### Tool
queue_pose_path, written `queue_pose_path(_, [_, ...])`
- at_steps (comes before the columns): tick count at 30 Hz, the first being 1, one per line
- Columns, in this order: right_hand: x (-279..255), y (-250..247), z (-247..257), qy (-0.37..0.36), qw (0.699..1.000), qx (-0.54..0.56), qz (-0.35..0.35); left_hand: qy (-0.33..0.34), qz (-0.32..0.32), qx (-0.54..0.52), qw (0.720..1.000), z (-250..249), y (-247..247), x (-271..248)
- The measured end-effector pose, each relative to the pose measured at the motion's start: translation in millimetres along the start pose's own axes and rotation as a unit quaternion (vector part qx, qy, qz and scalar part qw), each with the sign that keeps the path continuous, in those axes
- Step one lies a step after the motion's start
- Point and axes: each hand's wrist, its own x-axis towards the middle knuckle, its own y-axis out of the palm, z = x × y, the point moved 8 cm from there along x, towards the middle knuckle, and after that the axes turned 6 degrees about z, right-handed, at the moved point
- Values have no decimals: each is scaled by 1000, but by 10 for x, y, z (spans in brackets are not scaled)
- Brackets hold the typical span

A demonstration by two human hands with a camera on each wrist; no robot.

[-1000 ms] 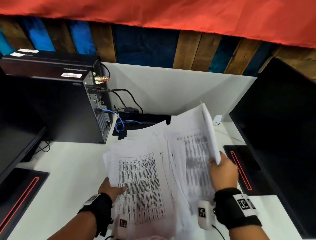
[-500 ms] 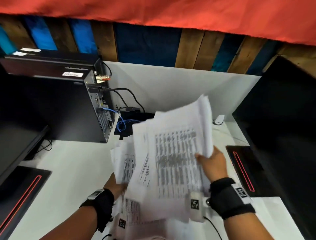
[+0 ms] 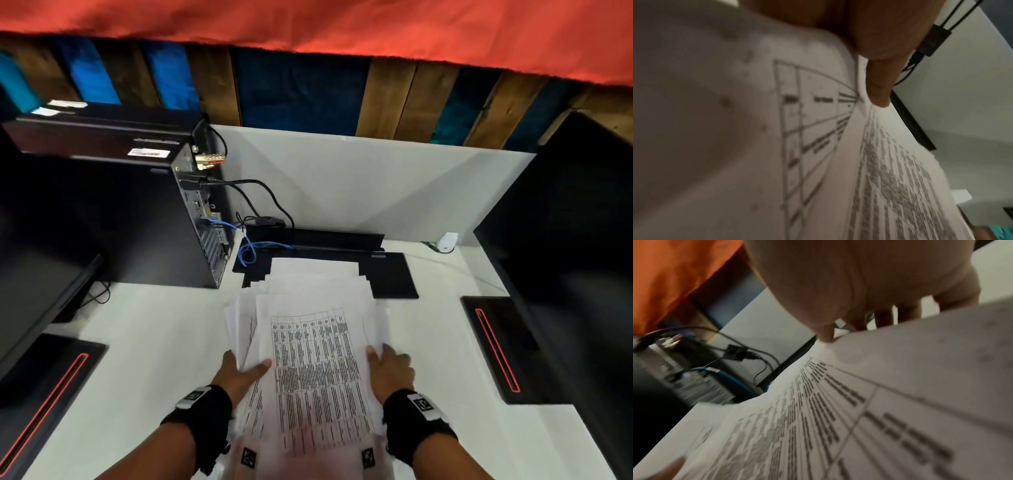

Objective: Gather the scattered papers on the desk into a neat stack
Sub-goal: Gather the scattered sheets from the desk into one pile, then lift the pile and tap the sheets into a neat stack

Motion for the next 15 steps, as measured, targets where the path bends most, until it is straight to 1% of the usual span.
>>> queue_pose_path(1, [9,-54,-53,20,999,-8,-26,0,-7,-13,1000,-2,-12,-11])
queue_pose_path(2, [0,-59,-63,19,999,-14,-32,6,-6,-26,1000,-16,-17,-19])
queue_pose_path(5, [-50,147,71,-57,997,-34,31,7,7,-60,998,43,30,44])
queue_pose_path(7, [-94,213,107,-79,995,-19,59,-5,3,-68,998,150,40,141])
queue_pose_path(9, [-106,126,64,-65,997,6,37,-3,3,-74,997,115,43,105])
queue_pose_path(10, [-98,40,-8,-47,999,15,5,7,-2,-81,997,65,33,52])
queue_pose_path(12, [-80,-150,-193,13,997,38,-59,33,0,-94,995,34,11,46])
queue_pose_path(13, [-99,-239,-243,29,995,60,-79,47,8,-99,994,16,7,46])
queue_pose_path(15, [-46,-304,-300,19,989,120,-81,61,33,-122,990,-37,29,7])
